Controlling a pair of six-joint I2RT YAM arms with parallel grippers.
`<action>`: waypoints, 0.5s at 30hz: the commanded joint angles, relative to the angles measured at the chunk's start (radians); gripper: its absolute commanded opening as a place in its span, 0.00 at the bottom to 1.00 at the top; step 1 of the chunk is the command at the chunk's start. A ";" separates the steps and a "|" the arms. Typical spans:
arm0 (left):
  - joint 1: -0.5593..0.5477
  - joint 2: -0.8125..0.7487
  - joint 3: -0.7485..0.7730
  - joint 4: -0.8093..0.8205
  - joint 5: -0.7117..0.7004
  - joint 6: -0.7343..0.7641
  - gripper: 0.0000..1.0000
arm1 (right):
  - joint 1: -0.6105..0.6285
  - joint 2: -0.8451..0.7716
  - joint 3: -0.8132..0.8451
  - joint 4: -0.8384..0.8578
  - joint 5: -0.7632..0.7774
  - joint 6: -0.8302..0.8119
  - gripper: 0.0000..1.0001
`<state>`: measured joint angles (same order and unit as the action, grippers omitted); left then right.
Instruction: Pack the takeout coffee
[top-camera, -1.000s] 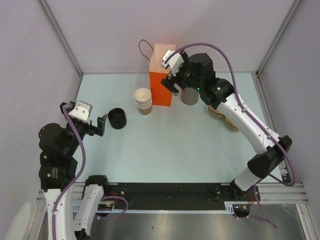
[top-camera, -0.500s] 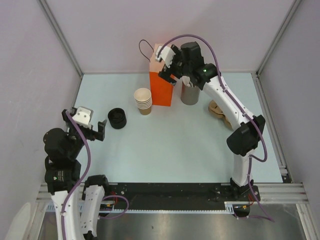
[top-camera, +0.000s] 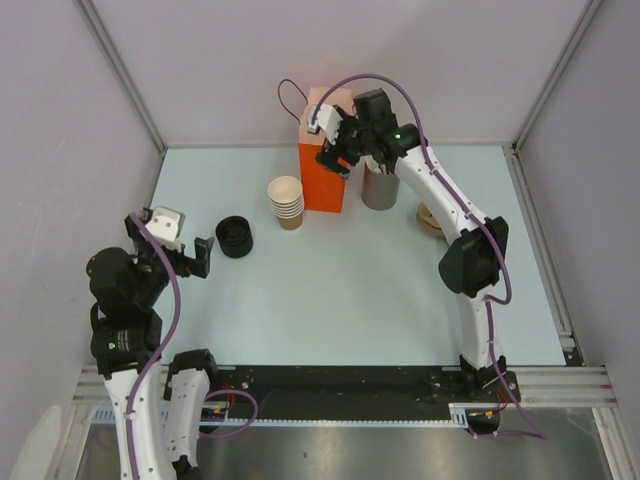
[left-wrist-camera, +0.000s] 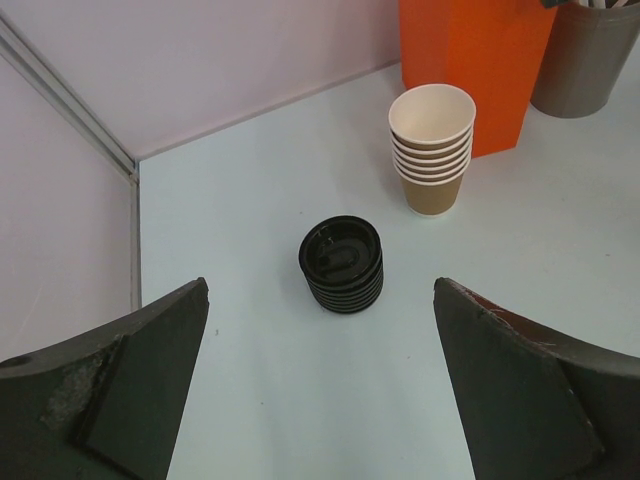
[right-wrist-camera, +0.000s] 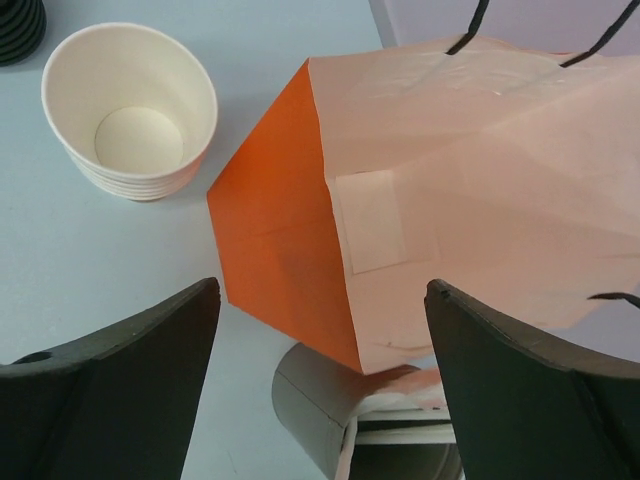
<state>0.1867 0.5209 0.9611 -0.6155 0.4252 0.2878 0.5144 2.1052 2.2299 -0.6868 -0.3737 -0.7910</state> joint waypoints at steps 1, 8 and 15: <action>0.016 -0.018 -0.010 0.022 0.011 -0.013 0.99 | -0.011 0.044 0.100 -0.002 -0.041 -0.014 0.88; 0.025 -0.018 -0.012 0.020 0.020 -0.016 0.99 | -0.025 0.075 0.140 -0.019 -0.067 -0.025 0.72; 0.037 -0.012 -0.015 0.026 0.033 -0.022 0.99 | -0.037 0.068 0.148 -0.045 -0.108 -0.027 0.42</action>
<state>0.2066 0.5076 0.9543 -0.6151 0.4301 0.2874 0.4858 2.1815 2.3306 -0.7124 -0.4358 -0.8135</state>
